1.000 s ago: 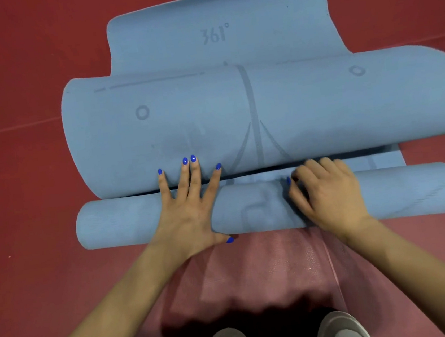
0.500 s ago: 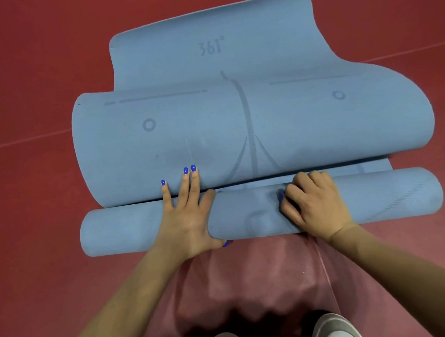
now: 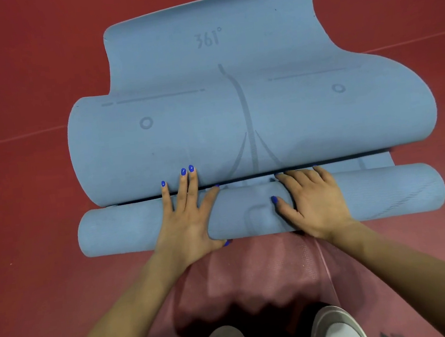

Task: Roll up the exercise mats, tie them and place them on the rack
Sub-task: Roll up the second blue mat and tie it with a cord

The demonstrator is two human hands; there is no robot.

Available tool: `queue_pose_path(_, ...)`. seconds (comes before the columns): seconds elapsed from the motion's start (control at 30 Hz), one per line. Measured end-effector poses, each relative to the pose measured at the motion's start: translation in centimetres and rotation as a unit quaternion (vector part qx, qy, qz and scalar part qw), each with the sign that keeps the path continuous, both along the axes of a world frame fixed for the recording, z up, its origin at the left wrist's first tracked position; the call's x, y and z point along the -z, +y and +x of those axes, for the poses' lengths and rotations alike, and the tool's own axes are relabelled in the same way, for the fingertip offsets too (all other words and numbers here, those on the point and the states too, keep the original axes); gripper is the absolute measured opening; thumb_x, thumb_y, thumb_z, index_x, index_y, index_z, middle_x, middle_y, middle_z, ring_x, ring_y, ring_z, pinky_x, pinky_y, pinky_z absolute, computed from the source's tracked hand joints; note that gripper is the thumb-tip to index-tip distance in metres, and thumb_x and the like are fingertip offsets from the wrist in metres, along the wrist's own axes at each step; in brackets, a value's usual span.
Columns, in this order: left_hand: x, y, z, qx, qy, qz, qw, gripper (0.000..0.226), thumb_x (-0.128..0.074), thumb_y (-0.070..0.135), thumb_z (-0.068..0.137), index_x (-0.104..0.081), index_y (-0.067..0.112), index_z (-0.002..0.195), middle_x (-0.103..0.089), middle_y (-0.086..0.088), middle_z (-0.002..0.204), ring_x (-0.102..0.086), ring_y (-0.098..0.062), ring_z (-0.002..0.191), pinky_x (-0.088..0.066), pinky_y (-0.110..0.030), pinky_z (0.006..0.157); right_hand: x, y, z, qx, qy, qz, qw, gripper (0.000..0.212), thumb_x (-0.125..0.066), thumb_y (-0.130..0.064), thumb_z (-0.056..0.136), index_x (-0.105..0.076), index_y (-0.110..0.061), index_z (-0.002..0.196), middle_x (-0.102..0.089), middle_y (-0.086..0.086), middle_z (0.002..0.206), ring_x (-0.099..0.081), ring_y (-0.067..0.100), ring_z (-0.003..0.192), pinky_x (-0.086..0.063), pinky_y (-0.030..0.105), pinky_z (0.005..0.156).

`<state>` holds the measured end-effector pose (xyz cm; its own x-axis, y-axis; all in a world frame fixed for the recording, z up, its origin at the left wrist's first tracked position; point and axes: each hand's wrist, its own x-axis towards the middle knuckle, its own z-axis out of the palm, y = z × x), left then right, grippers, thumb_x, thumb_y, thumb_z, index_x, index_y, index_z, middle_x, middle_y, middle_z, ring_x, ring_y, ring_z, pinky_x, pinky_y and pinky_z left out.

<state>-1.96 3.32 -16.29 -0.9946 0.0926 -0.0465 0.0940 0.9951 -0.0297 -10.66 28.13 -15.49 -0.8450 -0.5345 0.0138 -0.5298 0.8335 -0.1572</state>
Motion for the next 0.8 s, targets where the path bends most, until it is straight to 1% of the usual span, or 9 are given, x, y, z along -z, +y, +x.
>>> queue_pose_path(0.13,-0.2,0.3,1.2,0.009,0.019,0.014,1.000,0.105,-0.043,0.086,0.065,-0.030,0.021,0.146,-0.015,-0.015,0.156,-0.012,-0.038,0.143,-0.004,-0.065,0.110,-1.7,0.5,-0.6,-0.016,-0.177,0.031,0.984,0.091,-0.014,-0.079,0.067,-0.037,-0.032,0.142,-0.044,-0.010,0.142,-0.035,0.012,0.134,-0.009,0.037,0.114)
queue_pose_path(0.23,-0.3,0.8,2.3,0.013,0.032,0.038,0.999,0.079,-0.024,0.072,0.089,-0.036,0.017,0.145,-0.024,-0.011,0.154,-0.021,-0.034,0.142,-0.010,-0.058,0.112,-3.0,0.3,-1.5,0.008,-0.301,0.039,0.953,0.084,-0.053,-0.078,0.065,-0.034,-0.039,0.138,-0.043,-0.011,0.135,-0.034,0.012,0.131,-0.013,0.033,0.108)
queue_pose_path(0.33,-0.2,1.2,4.3,0.022,0.033,0.059,0.997,0.062,-0.015,0.055,0.100,-0.034,0.016,0.144,-0.035,-0.012,0.150,-0.033,-0.031,0.138,-0.020,-0.053,0.111,-4.4,-1.5,-2.1,-0.011,-0.335,0.199,0.921,0.103,-0.074,-0.070,0.054,-0.031,-0.034,0.140,-0.043,-0.006,0.130,-0.038,0.019,0.126,-0.017,0.038,0.105)
queue_pose_path(0.43,-0.1,2.2,6.9,0.024,0.038,0.083,0.996,0.054,-0.027,0.050,0.098,-0.038,0.017,0.140,-0.040,-0.009,0.145,-0.037,-0.029,0.134,-0.020,-0.051,0.110,-4.7,-2.4,-0.4,-0.030,-0.282,0.280,0.917,0.110,-0.077,-0.067,0.050,-0.030,-0.026,0.141,-0.042,-0.003,0.130,-0.041,0.023,0.125,-0.011,0.047,0.110)
queue_pose_path(0.5,-0.6,2.8,7.7,0.000,0.043,0.093,0.995,0.057,-0.042,0.052,0.085,-0.044,0.022,0.133,-0.045,-0.004,0.134,-0.044,-0.026,0.123,-0.024,-0.046,0.103,-4.0,-1.6,2.3,-0.015,-0.200,0.218,0.955,0.105,-0.081,-0.060,0.047,-0.038,-0.021,0.135,-0.049,-0.001,0.123,-0.048,0.028,0.117,-0.015,0.057,0.109)
queue_pose_path(0.6,-2.1,3.0,7.5,-0.024,0.054,0.117,0.991,0.065,-0.045,0.067,0.075,-0.056,0.025,0.123,-0.052,0.004,0.105,-0.046,-0.019,0.091,-0.030,-0.037,0.081,-1.4,1.1,7.5,-0.009,-0.006,0.095,0.995,0.091,-0.088,-0.041,0.033,-0.056,-0.009,0.112,-0.058,0.009,0.096,-0.054,0.034,0.087,-0.042,0.057,0.087)
queue_pose_path(0.67,-3.2,2.8,6.7,-0.011,0.030,0.152,0.988,0.068,-0.029,0.076,0.085,-0.065,0.025,0.114,-0.055,0.006,0.095,-0.046,-0.018,0.085,-0.037,-0.034,0.076,0.1,2.3,10.2,-0.024,0.050,0.085,0.995,0.084,-0.084,-0.028,0.048,-0.049,-0.003,0.120,-0.058,0.017,0.105,-0.047,0.036,0.099,-0.036,0.058,0.091)
queue_pose_path(0.73,-4.0,2.6,5.0,-0.006,-0.081,0.144,0.986,0.093,-0.004,0.086,0.077,-0.065,0.027,0.116,-0.058,0.004,0.104,-0.053,-0.020,0.096,-0.044,-0.037,0.084,0.8,3.1,11.5,-0.036,0.088,0.079,0.992,0.073,-0.071,-0.028,0.064,-0.043,-0.001,0.126,-0.058,0.021,0.112,-0.043,0.037,0.109,-0.031,0.060,0.094)
queue_pose_path(0.8,-4.2,2.1,3.3,-0.037,-0.251,0.146,0.956,0.116,0.003,0.100,0.049,-0.054,0.035,0.126,-0.055,0.009,0.121,-0.049,-0.017,0.115,-0.035,-0.032,0.099,0.7,3.4,11.9,-0.040,0.072,0.074,0.994,0.072,-0.057,-0.044,0.071,-0.044,0.001,0.127,-0.058,0.022,0.114,-0.046,0.038,0.111,-0.031,0.061,0.095)
